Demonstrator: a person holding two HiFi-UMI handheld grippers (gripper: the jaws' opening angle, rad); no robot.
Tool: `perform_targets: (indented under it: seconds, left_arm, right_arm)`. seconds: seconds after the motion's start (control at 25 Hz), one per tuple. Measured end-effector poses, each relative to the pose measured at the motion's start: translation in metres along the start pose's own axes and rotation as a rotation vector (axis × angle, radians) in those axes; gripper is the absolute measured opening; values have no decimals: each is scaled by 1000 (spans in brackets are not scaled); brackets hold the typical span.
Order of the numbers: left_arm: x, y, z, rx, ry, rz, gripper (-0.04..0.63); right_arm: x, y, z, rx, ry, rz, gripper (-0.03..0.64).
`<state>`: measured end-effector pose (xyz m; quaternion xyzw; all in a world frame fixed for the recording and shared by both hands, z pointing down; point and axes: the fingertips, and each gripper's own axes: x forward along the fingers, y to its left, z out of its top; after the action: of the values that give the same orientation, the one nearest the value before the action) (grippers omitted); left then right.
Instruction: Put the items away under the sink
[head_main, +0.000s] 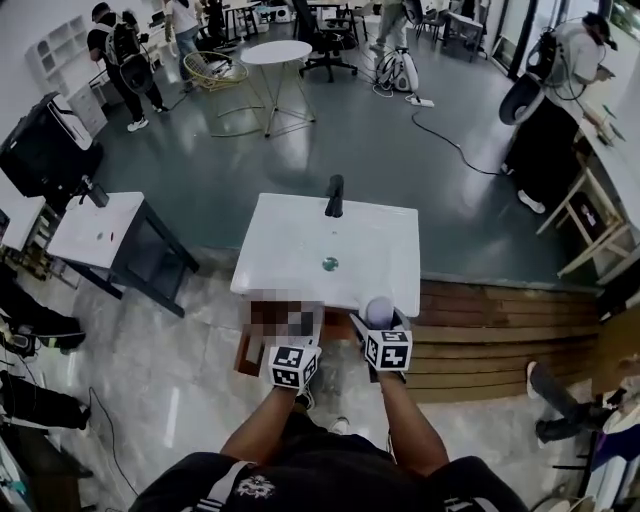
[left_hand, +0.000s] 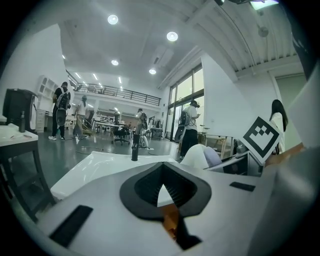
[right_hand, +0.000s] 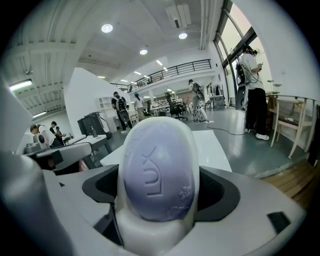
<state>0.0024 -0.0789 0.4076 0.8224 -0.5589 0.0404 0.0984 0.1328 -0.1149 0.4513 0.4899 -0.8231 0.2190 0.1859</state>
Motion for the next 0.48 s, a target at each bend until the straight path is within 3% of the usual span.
perform_targets:
  seconds: [0.28,0.48]
  left_arm:
    - [-39,-10,-13,15,22,28,0]
    - [-58,2,-28,76,49,34,0]
  right_arm:
    - [-20,20,-19,2,-8,31,468]
    - [-22,42,-38,4,-15,38,468]
